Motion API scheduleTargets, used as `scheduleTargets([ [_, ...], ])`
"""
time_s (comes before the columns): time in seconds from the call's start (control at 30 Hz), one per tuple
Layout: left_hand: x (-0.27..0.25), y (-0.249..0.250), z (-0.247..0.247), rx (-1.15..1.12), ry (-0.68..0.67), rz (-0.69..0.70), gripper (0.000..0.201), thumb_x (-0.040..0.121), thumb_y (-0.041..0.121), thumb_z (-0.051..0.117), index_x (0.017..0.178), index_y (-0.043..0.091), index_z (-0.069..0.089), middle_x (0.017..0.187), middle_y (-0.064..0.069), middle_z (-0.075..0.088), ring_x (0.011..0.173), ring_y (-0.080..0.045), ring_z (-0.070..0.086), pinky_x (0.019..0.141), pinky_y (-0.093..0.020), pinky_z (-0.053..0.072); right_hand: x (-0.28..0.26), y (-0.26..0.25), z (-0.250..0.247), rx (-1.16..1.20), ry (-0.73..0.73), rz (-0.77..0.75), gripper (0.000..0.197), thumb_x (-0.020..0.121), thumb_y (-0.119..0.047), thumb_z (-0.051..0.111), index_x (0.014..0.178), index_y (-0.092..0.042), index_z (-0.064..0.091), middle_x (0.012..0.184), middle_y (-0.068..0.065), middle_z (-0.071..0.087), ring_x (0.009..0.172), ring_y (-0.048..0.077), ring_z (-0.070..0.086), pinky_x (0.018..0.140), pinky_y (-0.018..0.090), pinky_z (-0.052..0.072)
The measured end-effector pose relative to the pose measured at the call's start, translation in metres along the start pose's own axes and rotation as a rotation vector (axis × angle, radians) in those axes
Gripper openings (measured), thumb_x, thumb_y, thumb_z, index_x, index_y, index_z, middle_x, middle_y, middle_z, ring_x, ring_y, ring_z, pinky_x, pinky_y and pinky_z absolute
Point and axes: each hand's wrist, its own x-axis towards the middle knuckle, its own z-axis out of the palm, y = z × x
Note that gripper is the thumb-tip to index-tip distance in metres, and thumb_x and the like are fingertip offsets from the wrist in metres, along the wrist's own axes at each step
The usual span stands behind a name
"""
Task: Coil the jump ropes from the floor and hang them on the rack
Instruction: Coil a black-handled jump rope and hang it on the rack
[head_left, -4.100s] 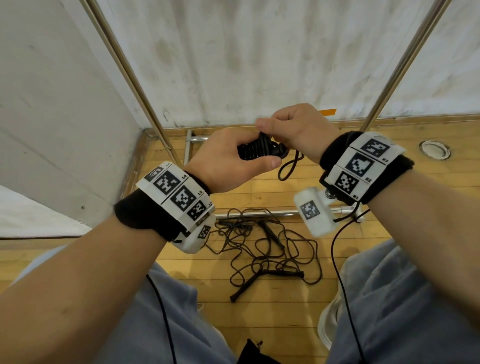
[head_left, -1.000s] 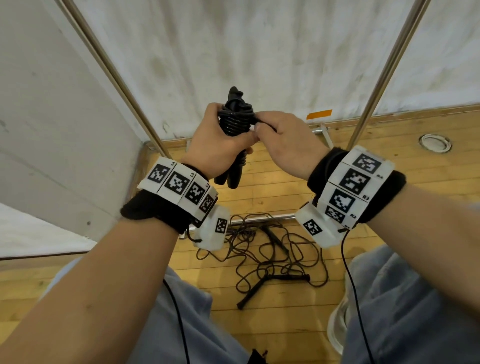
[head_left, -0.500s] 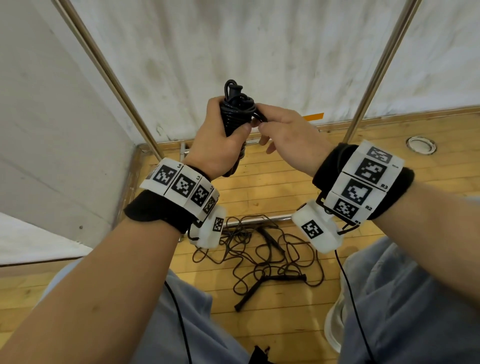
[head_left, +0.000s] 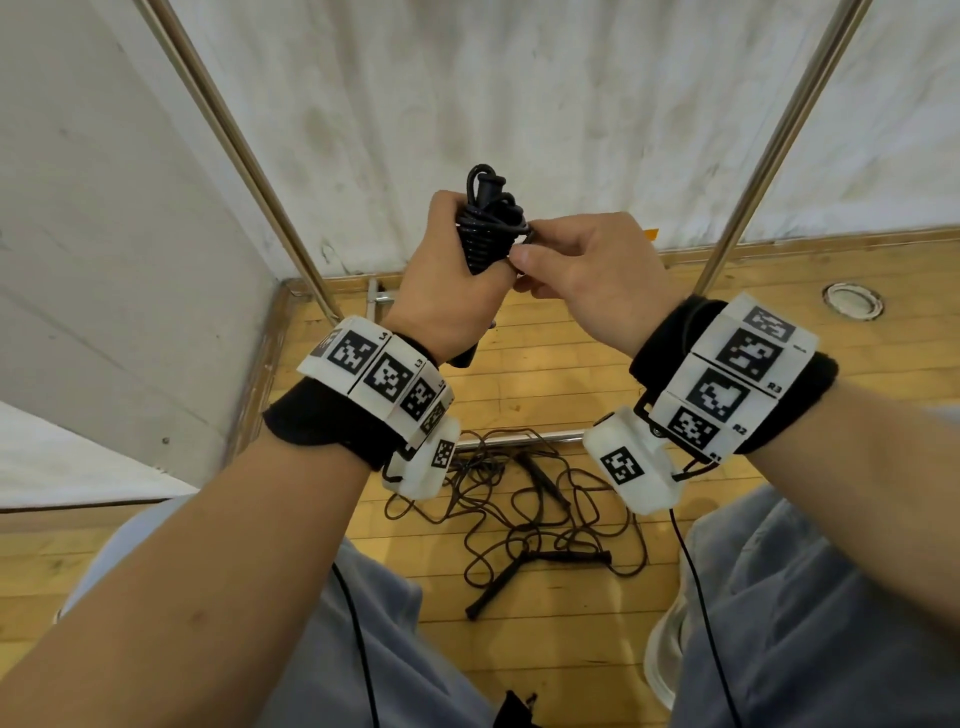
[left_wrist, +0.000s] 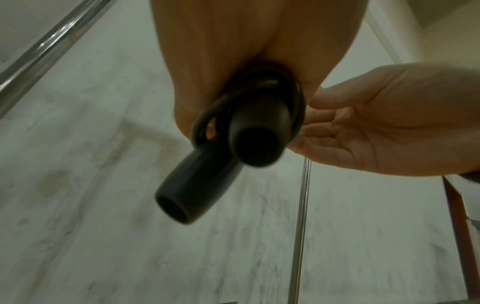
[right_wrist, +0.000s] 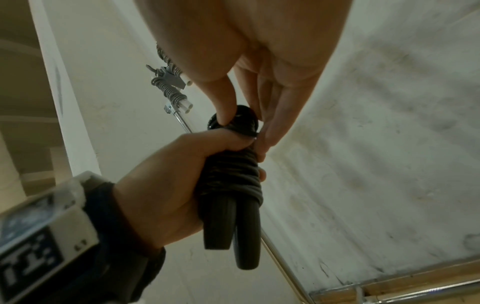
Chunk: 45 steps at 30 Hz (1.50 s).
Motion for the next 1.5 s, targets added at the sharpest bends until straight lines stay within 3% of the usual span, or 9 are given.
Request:
scheduleTargets([
  [0.2,0.000,0.002,0.003,-0.183,0.040,-0.093,0.024,0.081,0.022,0.052,0.096,0.031,0.036,0.082,-0.007,0.053,0.067,-0.022,0.055,0.058,-0.042,0.049,0.002,0.001,0.004,-0.026,0.117,-0.011,0.018,0.086,-0.008,0.058,0.092,-0.010,0.075,0.080,0.006,0.073,0.080,0.023,0.069,0.082,0.046,0.055],
  [0.37,0.000,-0.003,0.010,-0.100,0.093,-0.034,0.018,0.099,0.021,0.045,0.108,0.021,0.030,0.083,0.002,0.051,0.054,0.001,0.053,0.051,-0.029,0.053,0.006,-0.002,0.002,0.008,0.176,0.038,0.020,0.080,-0.010,0.061,0.073,-0.024,0.073,0.071,-0.002,0.072,0.075,0.018,0.070,0.078,0.040,0.057],
  [0.5,0.002,-0.007,0.014,-0.011,0.140,-0.038,0.019,0.100,0.022,0.044,0.110,0.018,0.028,0.081,0.004,0.052,0.051,0.003,0.053,0.054,-0.033,0.054,0.008,-0.005,0.006,-0.107,0.154,0.034,0.015,0.079,-0.011,0.061,0.084,-0.013,0.075,0.071,-0.004,0.070,0.072,0.016,0.068,0.074,0.034,0.058],
  [0.63,0.001,-0.007,0.008,-0.046,0.027,-0.071,0.030,0.093,0.020,0.050,0.111,0.016,0.027,0.085,0.000,0.052,0.058,-0.006,0.054,0.048,-0.021,0.048,0.010,-0.005,0.005,-0.093,0.145,0.041,0.011,0.080,-0.010,0.063,0.079,-0.013,0.074,0.070,-0.003,0.069,0.072,0.018,0.069,0.074,0.035,0.058],
  [0.83,-0.004,-0.012,0.003,0.118,-0.112,-0.073,0.045,0.089,0.035,0.064,0.112,0.019,0.028,0.088,0.006,0.055,0.062,0.005,0.058,0.054,-0.021,0.052,0.005,-0.001,0.003,0.007,0.056,0.028,0.023,0.082,-0.007,0.065,0.066,-0.023,0.069,0.065,-0.009,0.067,0.069,0.010,0.067,0.076,0.032,0.057],
  [0.9,-0.005,-0.013,0.001,0.084,-0.113,-0.103,0.041,0.090,0.033,0.063,0.111,0.019,0.030,0.090,0.002,0.056,0.069,-0.004,0.061,0.056,-0.026,0.056,0.003,-0.002,0.001,0.050,0.025,0.028,0.023,0.083,-0.004,0.062,0.070,-0.023,0.068,0.070,-0.005,0.069,0.076,0.014,0.069,0.078,0.034,0.058],
  [1.2,-0.010,-0.003,-0.007,-0.167,-0.246,-0.162,0.040,0.088,0.036,0.058,0.115,0.016,0.036,0.092,-0.006,0.060,0.072,-0.016,0.066,0.057,-0.033,0.054,-0.004,-0.012,-0.006,0.172,0.106,0.058,0.022,0.075,0.005,0.049,0.073,-0.015,0.056,0.064,0.009,0.069,0.059,0.019,0.069,0.058,0.030,0.057],
  [1.37,-0.010,0.000,-0.006,-0.131,-0.289,-0.172,0.037,0.094,0.031,0.056,0.120,0.014,0.037,0.092,-0.006,0.062,0.075,-0.016,0.067,0.063,-0.038,0.058,-0.001,-0.010,-0.010,-0.063,0.223,-0.048,0.013,0.082,-0.020,0.058,0.071,-0.015,0.063,0.049,-0.005,0.058,0.043,0.010,0.054,0.046,0.021,0.044],
  [1.5,-0.008,0.003,-0.014,-0.188,-0.252,-0.199,0.034,0.098,0.025,0.051,0.125,0.009,0.039,0.090,-0.008,0.062,0.072,-0.017,0.067,0.061,-0.036,0.056,0.006,-0.007,-0.021,-0.146,0.118,-0.113,0.009,0.085,-0.018,0.060,0.082,-0.021,0.068,0.061,-0.014,0.057,0.058,0.006,0.056,0.062,0.021,0.046],
])
